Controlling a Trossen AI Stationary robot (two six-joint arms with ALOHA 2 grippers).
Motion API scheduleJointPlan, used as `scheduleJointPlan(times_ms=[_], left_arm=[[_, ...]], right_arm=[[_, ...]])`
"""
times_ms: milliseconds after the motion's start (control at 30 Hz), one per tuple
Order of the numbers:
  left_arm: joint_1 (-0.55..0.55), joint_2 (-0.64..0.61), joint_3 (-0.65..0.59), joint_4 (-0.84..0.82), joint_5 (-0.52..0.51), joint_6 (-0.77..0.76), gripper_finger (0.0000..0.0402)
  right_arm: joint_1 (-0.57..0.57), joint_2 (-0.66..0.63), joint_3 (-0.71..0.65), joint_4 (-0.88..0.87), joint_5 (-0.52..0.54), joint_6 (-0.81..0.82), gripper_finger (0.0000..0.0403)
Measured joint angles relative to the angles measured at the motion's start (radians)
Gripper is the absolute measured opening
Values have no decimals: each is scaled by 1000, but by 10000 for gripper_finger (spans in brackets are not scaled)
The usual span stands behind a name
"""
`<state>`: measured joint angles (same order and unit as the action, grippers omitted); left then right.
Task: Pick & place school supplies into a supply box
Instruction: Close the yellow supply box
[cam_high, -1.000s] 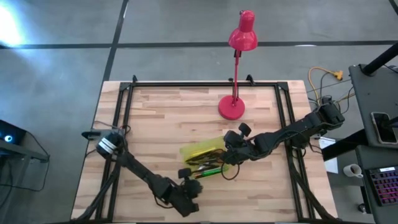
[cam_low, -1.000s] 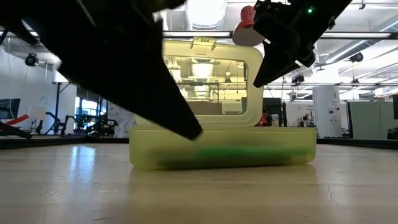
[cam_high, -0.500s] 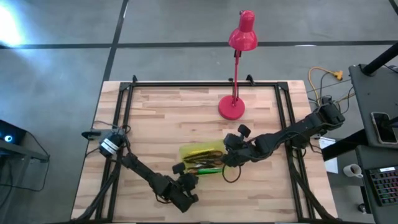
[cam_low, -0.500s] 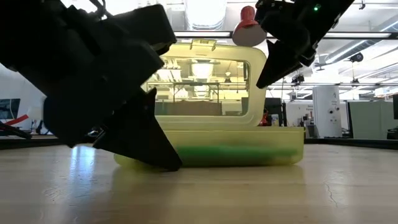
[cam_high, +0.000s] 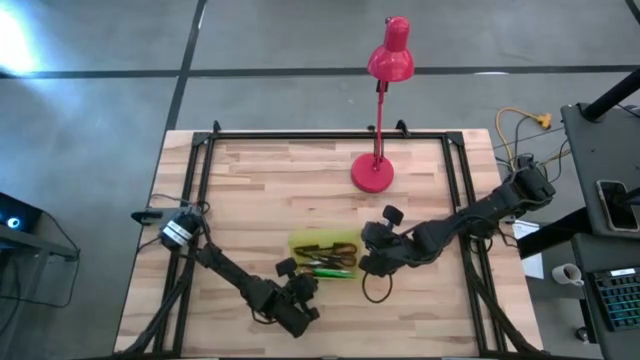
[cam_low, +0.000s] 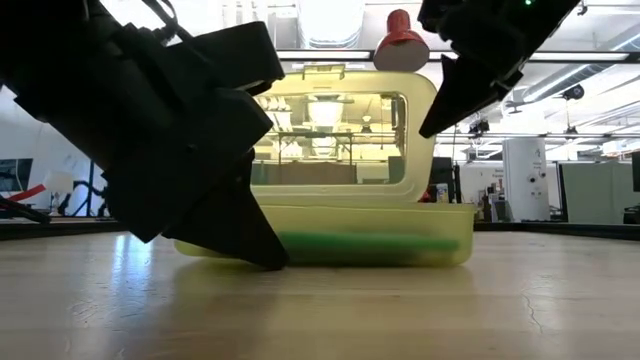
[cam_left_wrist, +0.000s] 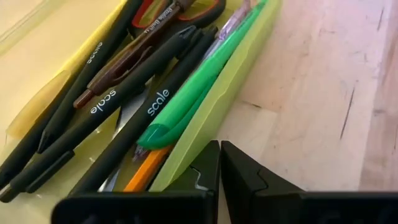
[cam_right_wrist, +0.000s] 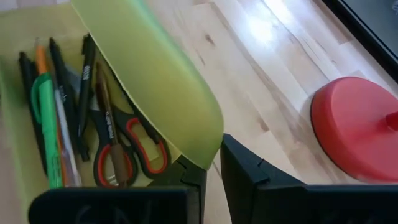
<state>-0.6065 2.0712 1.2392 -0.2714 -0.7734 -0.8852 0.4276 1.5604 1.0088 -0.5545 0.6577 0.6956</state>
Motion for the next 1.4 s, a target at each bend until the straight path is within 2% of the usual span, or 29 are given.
scheduleJointPlan(times_ms=[200, 333, 633, 867, 1133, 1267, 1400], left_arm=[[8, -1, 0, 1, -3, 0, 0], [12, -8, 0, -1, -4, 0, 0], [29, -17, -1, -6, -29, 0, 0], [35, -21, -1, -6, -23, 0, 0], [34, -23, -1, -18, -17, 0, 0], [36, -26, -1, -25, -17, 0, 0], [37, -29, -1, -28, -17, 0, 0]], right_arm=[[35, 0, 0, -3, -30, 0, 31], [52, 0, 0, -2, -51, 1, 48], [59, 2, 0, 29, -178, 3, 135], [55, 5, 0, 63, -181, -22, 186], [60, 5, 0, 75, -299, -22, 198], [67, 6, 0, 68, -310, -20, 199], [67, -22, 0, -29, -347, 96, 196]])
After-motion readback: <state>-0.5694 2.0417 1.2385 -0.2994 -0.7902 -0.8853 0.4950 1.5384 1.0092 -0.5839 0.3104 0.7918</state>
